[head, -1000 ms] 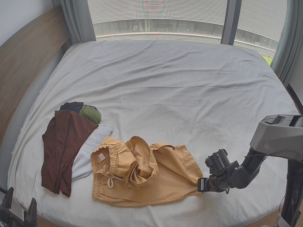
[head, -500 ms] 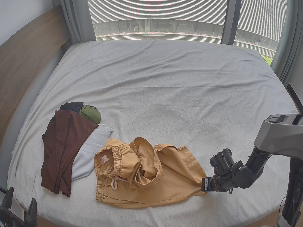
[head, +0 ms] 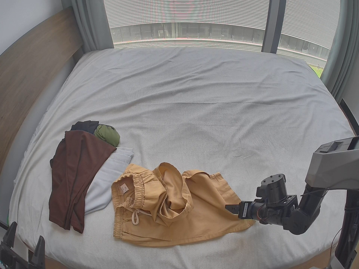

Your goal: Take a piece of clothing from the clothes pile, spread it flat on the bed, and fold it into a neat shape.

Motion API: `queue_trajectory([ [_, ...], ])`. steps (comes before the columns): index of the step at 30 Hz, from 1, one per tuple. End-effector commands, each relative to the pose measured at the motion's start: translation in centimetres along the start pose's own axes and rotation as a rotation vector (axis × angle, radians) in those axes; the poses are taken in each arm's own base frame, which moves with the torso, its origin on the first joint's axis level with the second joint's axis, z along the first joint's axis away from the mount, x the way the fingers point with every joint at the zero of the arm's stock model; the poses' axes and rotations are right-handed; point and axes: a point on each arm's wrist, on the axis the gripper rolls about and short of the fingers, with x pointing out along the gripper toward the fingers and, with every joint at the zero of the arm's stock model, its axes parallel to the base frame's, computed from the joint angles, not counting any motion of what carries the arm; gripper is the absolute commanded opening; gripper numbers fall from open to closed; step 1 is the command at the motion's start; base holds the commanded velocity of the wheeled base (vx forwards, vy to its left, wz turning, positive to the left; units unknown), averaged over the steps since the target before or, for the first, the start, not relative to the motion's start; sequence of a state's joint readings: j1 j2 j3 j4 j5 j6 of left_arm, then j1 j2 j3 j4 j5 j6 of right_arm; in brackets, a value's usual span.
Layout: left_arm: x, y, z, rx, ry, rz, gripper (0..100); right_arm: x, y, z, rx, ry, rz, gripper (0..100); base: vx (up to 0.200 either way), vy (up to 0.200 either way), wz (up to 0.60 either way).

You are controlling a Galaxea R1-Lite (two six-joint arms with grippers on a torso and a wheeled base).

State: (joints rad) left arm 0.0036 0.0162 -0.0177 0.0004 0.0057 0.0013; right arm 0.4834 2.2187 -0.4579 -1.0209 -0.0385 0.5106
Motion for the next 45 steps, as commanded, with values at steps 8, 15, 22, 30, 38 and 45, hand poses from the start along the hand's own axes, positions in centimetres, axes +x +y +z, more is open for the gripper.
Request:
queue_trajectory([
  [8,-0.5,0.0,9.7,-0.072,-0.254,-0.067,100,-11.4,4.9,6.7,-0.129,-0.467,0.405,100,0.000,0.000,0.00],
  [15,5.1,-1.1,11.4,-0.077,0.015,-0.406,100,-14.5,10.0,8.3,-0.197,-0.454,0.606,100,0.000,0.000,0.00],
  [22,11.2,-4.4,14.5,-0.125,0.125,-0.624,100,-14.6,9.8,7.9,-0.210,-0.423,0.647,100,0.000,0.000,0.00],
  [30,16.3,-6.5,14.6,-0.126,0.093,-0.642,100,-14.3,9.6,7.9,-0.199,-0.406,0.659,100,0.000,0.000,0.00],
  [38,18.2,-7.1,11.6,-0.125,0.204,-0.637,100,-14.2,9.4,8.0,-0.188,-0.390,0.671,100,0.000,0.000,0.00],
  [45,20.5,-7.9,9.0,-0.147,0.324,-0.621,100,-13.8,9.0,8.1,-0.185,-0.379,0.665,100,0.000,0.000,0.00],
])
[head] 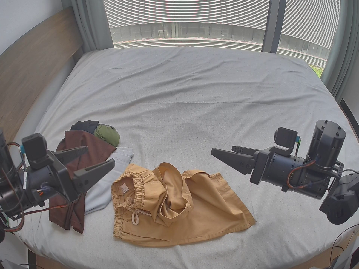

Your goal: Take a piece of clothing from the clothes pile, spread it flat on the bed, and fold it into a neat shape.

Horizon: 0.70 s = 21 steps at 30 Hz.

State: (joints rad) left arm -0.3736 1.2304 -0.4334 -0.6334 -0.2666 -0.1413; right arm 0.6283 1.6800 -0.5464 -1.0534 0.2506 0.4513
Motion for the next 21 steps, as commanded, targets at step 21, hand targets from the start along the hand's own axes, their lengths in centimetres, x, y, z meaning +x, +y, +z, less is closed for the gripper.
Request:
queue_trajectory([
  [21,9.4,5.1,-7.1,-0.322,0.139,0.097,100,0.4,-2.0,-0.2,0.016,0.014,-0.056,100,0.000,0.000,0.00],
])
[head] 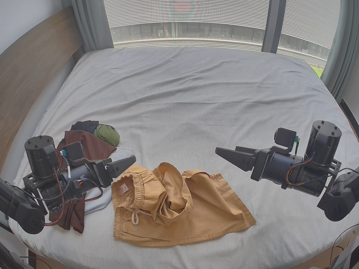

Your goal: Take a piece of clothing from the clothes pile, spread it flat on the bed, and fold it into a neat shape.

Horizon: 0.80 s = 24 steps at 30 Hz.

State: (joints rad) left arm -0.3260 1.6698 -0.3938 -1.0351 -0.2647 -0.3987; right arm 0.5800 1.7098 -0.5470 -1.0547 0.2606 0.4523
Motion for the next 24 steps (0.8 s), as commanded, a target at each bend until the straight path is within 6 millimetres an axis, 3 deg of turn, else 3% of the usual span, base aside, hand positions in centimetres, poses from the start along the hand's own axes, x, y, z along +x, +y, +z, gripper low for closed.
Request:
queue_trajectory([
  [1,2.0,1.8,-2.3,-0.037,0.086,0.046,100,0.2,-0.4,-0.2,0.005,0.010,-0.012,100,0.000,0.000,0.00],
  [19,5.4,4.7,-5.6,-0.133,0.113,0.083,100,0.3,-1.1,-0.3,0.011,0.013,-0.037,100,0.000,0.000,0.00],
  [24,6.0,4.9,-5.7,-0.193,0.104,0.079,100,0.3,-1.2,-0.3,0.011,0.011,-0.039,100,0.000,0.000,0.00],
])
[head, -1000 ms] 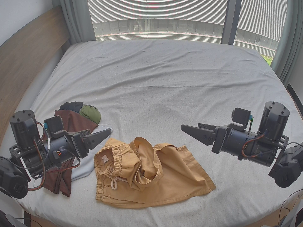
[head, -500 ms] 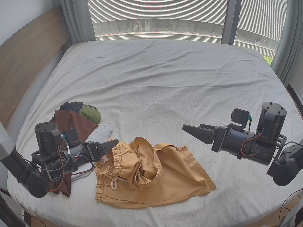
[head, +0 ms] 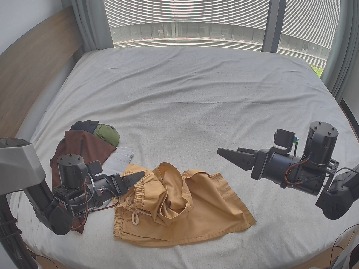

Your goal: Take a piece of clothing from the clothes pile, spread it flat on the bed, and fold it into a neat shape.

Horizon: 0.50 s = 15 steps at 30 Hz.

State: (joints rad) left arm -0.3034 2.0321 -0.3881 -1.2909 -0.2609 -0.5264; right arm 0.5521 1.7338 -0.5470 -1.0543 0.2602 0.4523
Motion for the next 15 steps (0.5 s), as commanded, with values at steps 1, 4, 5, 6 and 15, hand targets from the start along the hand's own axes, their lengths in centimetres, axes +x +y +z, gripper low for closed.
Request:
queue_trajectory([
  [1,0.8,0.5,-0.5,-0.033,0.018,0.007,100,0.1,-0.2,0.0,0.002,0.001,-0.006,100,0.000,0.000,0.00],
  [4,1.0,0.4,-0.4,-0.047,0.016,0.005,100,0.0,-0.4,0.1,0.003,-0.004,-0.013,100,0.000,0.000,0.00],
  [5,0.9,0.4,-0.5,-0.050,0.018,0.004,100,0.0,-0.4,0.1,0.003,-0.005,-0.014,100,0.000,0.000,0.00],
  [6,1.0,0.4,-0.6,-0.054,0.023,0.005,100,0.0,-0.4,0.1,0.003,-0.005,-0.014,100,0.000,0.000,0.00],
  [15,3.0,1.3,-1.5,-0.056,0.048,0.029,100,0.0,-0.7,0.1,0.005,-0.002,-0.022,100,0.000,0.000,0.00],
])
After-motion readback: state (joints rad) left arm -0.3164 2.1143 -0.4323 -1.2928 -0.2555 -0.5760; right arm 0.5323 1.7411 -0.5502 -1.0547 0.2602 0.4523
